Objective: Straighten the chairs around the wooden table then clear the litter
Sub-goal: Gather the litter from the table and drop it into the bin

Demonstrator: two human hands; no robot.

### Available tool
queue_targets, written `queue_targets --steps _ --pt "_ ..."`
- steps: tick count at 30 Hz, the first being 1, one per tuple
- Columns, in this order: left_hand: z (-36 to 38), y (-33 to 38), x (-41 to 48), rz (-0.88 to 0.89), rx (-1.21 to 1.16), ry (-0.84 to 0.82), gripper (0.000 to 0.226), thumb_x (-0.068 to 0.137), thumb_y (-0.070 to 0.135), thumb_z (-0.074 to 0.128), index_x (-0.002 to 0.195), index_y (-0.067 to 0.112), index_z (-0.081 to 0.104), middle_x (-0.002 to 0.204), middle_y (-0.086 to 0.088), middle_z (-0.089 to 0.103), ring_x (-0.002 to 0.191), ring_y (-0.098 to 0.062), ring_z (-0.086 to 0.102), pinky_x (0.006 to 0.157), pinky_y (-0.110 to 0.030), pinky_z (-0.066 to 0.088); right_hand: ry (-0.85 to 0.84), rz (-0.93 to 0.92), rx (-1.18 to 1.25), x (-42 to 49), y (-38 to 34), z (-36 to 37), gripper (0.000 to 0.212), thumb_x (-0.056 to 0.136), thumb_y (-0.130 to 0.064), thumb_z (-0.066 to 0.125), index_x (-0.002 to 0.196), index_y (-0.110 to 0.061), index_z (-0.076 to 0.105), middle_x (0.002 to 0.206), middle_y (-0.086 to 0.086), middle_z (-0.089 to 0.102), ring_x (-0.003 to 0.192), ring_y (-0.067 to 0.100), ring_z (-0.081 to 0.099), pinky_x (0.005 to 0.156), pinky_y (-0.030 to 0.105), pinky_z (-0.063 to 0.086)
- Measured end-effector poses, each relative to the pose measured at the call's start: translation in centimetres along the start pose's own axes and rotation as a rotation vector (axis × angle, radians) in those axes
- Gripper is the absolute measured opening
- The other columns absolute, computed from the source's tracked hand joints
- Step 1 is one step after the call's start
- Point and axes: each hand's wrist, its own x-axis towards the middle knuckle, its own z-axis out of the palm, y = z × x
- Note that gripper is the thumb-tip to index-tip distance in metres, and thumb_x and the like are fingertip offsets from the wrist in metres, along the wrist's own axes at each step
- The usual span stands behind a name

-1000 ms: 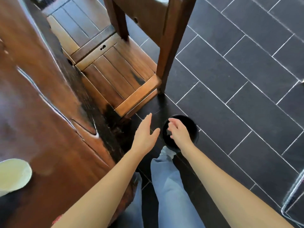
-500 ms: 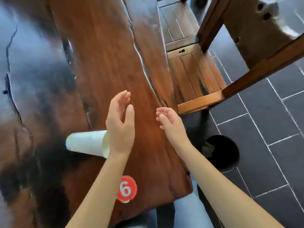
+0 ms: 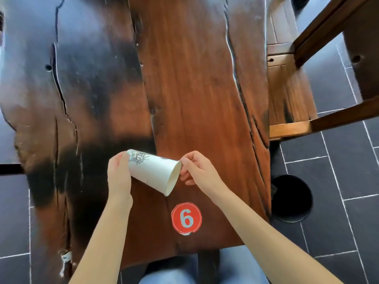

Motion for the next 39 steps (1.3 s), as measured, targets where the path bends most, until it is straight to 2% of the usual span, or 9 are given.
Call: queue_targets --steps 3,10,13,16,19,26,30,33,39 --pt "0.7 -0.4 -1.2 0.073 0.045 -0.017 0.029 0.091 0.03 0.05 0.116 0.017 0.059 0.116 -0.007 0.061 0.113 -0.023 0.056 0.1 -0.045 0.046 0.006 0.011 0.029 -0.2 0.0 0.0 0.016 0.096 -0.029 0.05 0.103 -0.016 0.056 0.091 -0.001 0.066 0.078 0.012 0.066 0.067 0.016 0.053" --pt "4.1 0.7 -3.1 0.298 0.169 -0.032 0.024 0.095 0.023 0.05 0.116 0.014 0.056 0.112 -0.002 0.06 0.107 -0.013 0.054 0.089 -0.029 0.049 0.213 -0.09 0.044 -0.6 0.6 -2.6 0.002 0.093 -0.02 0.056 0.095 -0.021 0.056 0.095 -0.003 0.064 0.084 0.014 0.063 0.064 0.015 0.054" --pt "5.8 1.7 -4.2 0.38 0.207 -0.071 0.017 0.093 0.025 0.055 0.109 0.018 0.058 0.109 -0.001 0.063 0.101 -0.011 0.059 0.088 -0.025 0.05 0.385 -0.232 0.058 -1.5 1.2 -4.7 0.007 0.091 -0.015 0.058 0.094 -0.02 0.054 0.091 -0.006 0.06 0.088 0.012 0.061 0.064 0.022 0.055" --pt "8.1 2.6 -5.9 0.485 0.244 -0.104 0.014 0.091 0.023 0.059 0.104 0.018 0.059 0.102 0.004 0.064 0.092 -0.001 0.06 0.077 -0.008 0.05 0.498 -0.329 0.086 -2.9 1.8 -7.0 0.016 0.09 -0.013 0.061 0.102 -0.017 0.051 0.098 -0.004 0.06 0.094 0.007 0.06 0.062 0.013 0.052" --pt "11.0 2.9 -7.9 0.552 0.242 -0.169 0.011 0.09 0.019 0.061 0.101 0.019 0.061 0.095 0.011 0.064 0.089 0.003 0.061 0.078 -0.007 0.051 0.607 -0.377 0.112 -4.2 2.4 -10.0 0.024 0.091 -0.012 0.061 0.111 -0.016 0.049 0.098 -0.005 0.062 0.09 0.005 0.061 0.063 0.011 0.049" --pt "19.2 2.0 -13.5 0.657 0.333 -0.389 0.009 0.088 0.013 0.062 0.096 0.016 0.065 0.094 0.009 0.067 0.089 -0.004 0.062 0.078 -0.008 0.049 0.92 -0.296 0.179 -7.0 7.1 -18.1 0.02 0.091 -0.014 0.06 0.105 -0.025 0.051 0.09 -0.013 0.063 0.089 0.009 0.063 0.069 0.03 0.056" --pt "24.1 0.4 -16.8 0.64 0.474 -0.555 0.012 0.09 0.012 0.057 0.1 0.017 0.063 0.103 0.005 0.066 0.094 -0.006 0.06 0.079 -0.003 0.045 1.046 -0.198 0.279 -9.0 10.9 -22.5 0.024 0.091 -0.008 0.057 0.109 -0.024 0.053 0.093 -0.011 0.065 0.091 0.003 0.063 0.071 0.016 0.052" --pt "28.2 -1.5 -18.8 0.607 0.63 -0.719 0.019 0.091 0.017 0.057 0.11 0.02 0.058 0.113 0.007 0.064 0.106 -0.007 0.057 0.093 -0.02 0.044 1.135 -0.09 0.34 -10.4 14.6 -25.3 0.023 0.09 -0.005 0.057 0.105 -0.022 0.059 0.094 -0.016 0.065 0.09 -0.003 0.064 0.073 0.015 0.053" --pt "36.3 -8.3 -21.9 0.092 0.869 -0.996 0.04 0.096 0.031 0.049 0.135 0.023 0.039 0.129 0.015 0.048 0.117 -0.005 0.044 0.094 -0.024 0.032 1.143 0.201 0.42 -13.2 22.8 -28.8 0.019 0.093 -0.008 0.053 0.103 -0.022 0.06 0.092 -0.013 0.063 0.087 0.003 0.06 0.082 0.029 0.052"
